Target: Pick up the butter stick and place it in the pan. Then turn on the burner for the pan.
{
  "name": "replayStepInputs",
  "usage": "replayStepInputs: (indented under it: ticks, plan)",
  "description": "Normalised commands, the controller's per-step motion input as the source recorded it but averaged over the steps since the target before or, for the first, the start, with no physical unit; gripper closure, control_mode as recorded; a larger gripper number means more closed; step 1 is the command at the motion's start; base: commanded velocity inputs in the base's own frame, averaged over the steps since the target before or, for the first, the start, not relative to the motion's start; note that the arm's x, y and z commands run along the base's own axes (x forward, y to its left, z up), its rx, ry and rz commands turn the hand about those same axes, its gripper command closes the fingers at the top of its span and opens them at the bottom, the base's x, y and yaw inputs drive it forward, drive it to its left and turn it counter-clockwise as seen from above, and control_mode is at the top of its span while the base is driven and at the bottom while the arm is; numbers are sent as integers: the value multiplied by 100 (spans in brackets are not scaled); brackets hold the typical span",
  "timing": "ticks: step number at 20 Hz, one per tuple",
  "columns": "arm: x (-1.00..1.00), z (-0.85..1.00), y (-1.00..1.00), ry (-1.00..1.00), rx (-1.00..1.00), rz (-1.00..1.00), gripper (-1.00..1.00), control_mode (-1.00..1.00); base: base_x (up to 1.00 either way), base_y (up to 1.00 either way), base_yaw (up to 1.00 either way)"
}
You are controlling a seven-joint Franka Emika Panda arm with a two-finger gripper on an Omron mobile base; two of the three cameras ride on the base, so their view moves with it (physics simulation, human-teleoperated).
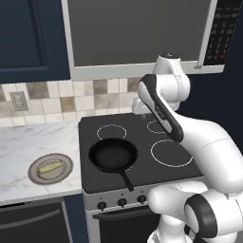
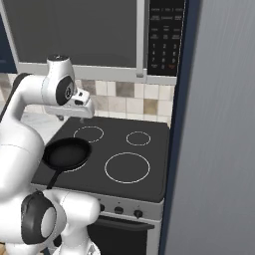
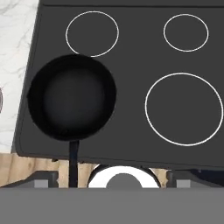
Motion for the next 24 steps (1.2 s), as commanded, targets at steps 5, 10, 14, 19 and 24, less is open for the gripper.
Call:
replayStepInputs:
  ticks: [5, 10, 14, 19, 24]
  plan:
    - [-10, -15, 90, 4, 0, 11, -100, -100, 0, 0, 0]
    - [-1, -21, 93, 4, 0, 29, -100, -100, 0, 0, 0]
    - [-12, -23, 100, 6, 0, 33, -100, -100, 0, 0, 0]
    - [-14, -22, 89, 9, 0, 34, -100, -100, 0, 0, 0]
    - [-15, -8, 78, 14, 0, 31, -100, -100, 0, 0, 0]
